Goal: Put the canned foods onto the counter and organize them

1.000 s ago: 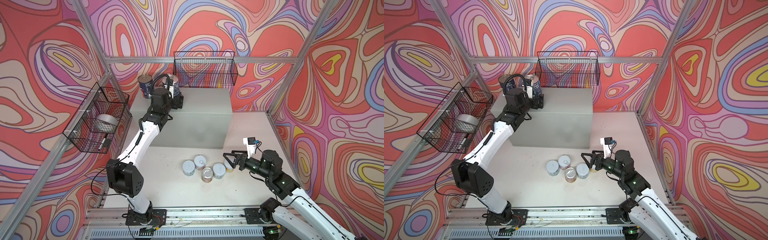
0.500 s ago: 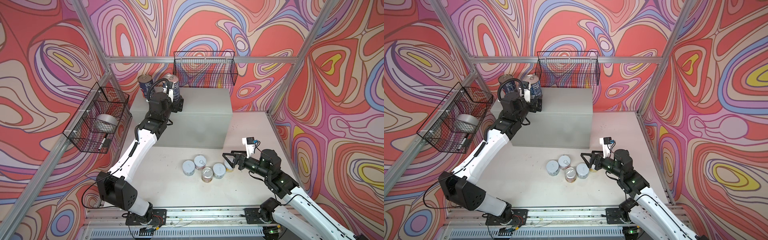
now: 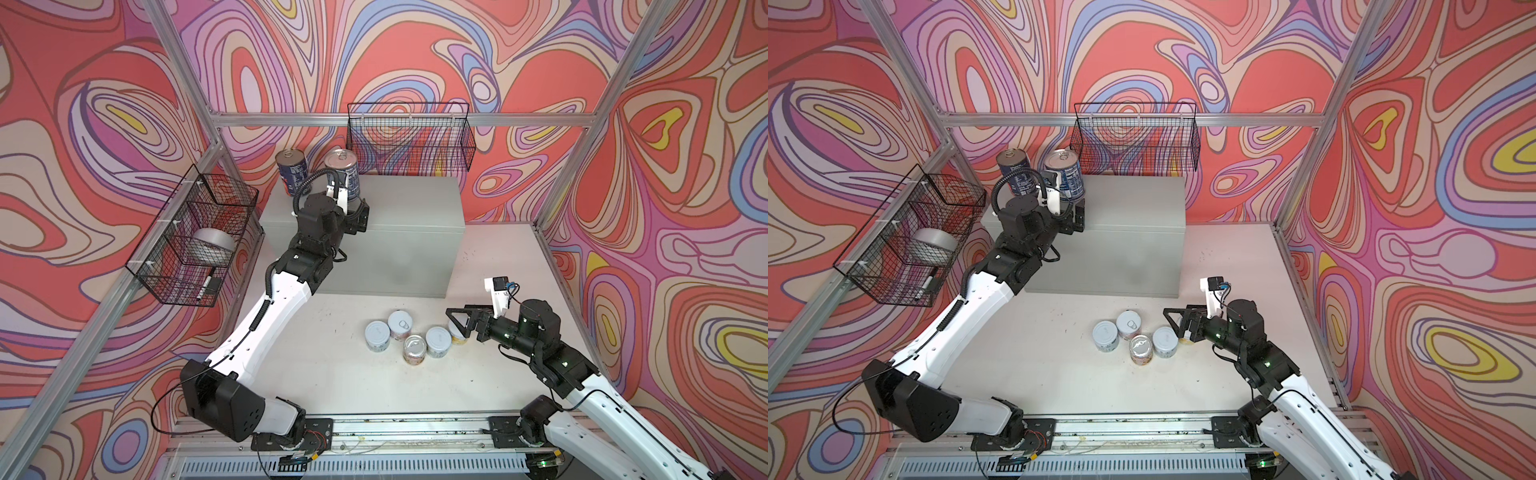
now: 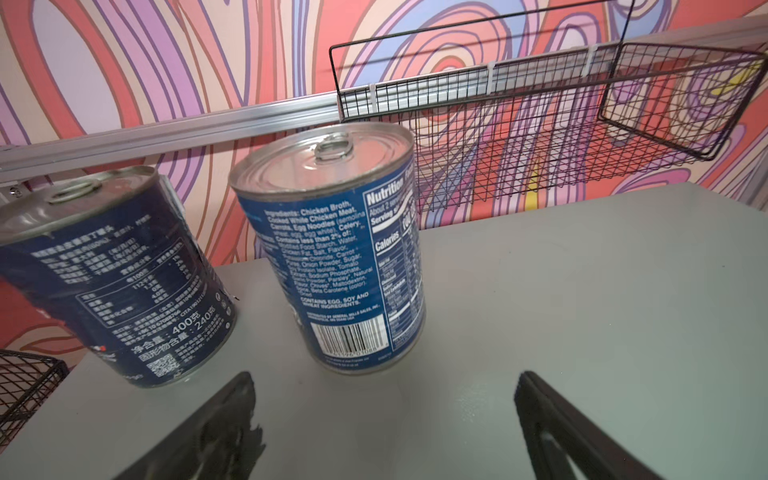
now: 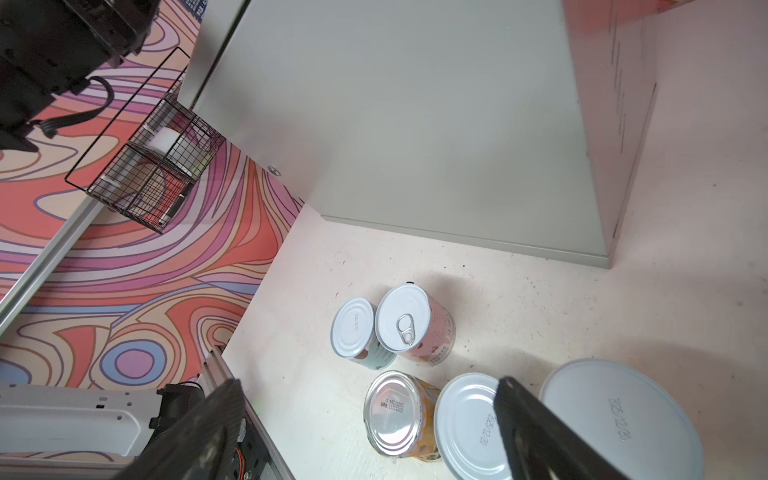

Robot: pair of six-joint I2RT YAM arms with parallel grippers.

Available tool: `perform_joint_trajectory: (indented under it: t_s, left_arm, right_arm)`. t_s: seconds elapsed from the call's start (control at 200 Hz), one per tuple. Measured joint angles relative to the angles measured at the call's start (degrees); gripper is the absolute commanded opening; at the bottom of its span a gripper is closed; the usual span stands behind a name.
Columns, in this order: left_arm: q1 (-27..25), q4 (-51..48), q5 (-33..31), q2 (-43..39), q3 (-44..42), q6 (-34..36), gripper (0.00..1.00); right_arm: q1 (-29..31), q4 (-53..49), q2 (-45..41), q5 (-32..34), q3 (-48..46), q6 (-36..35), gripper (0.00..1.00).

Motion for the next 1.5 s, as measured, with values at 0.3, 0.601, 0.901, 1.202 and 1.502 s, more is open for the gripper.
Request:
perform_joint_trajectory:
  t_s: [0.3, 0.601, 0.901, 1.202, 1.502]
  left_arm:
    - [-1.4, -4.87, -0.26, -5.22, -2.93, -0.37, 1.0]
    - [-2.12, -13.94, 1.14, -15.87, -9.22, -1.05, 1.0]
    - [-2.23, -26.18, 10.32, -23.15, -9.9, -0.94, 1.0]
    - [-2.23, -26.1, 16.0, -33.29, -23.71, -7.32, 1.0]
    - [-2.23, -23.5, 20.52, -33.92, -32.72, -12.07, 1.0]
  right_arm:
    - [0.0, -6.08, -0.61, 4.42, -0.87, -0.9, 0.97]
    - [0.0, -13.31, 4.11, 11.98, -0.37, -2.99, 0.97]
    - [0.0, -15.56, 14.32, 14.71, 2.69, -4.22, 0.96]
    - [0.0, -13.49, 18.64, 17.33, 2.58, -0.22, 0.96]
    - [0.0, -13.81, 22.43, 19.8, 2.71, 3.34, 0.95]
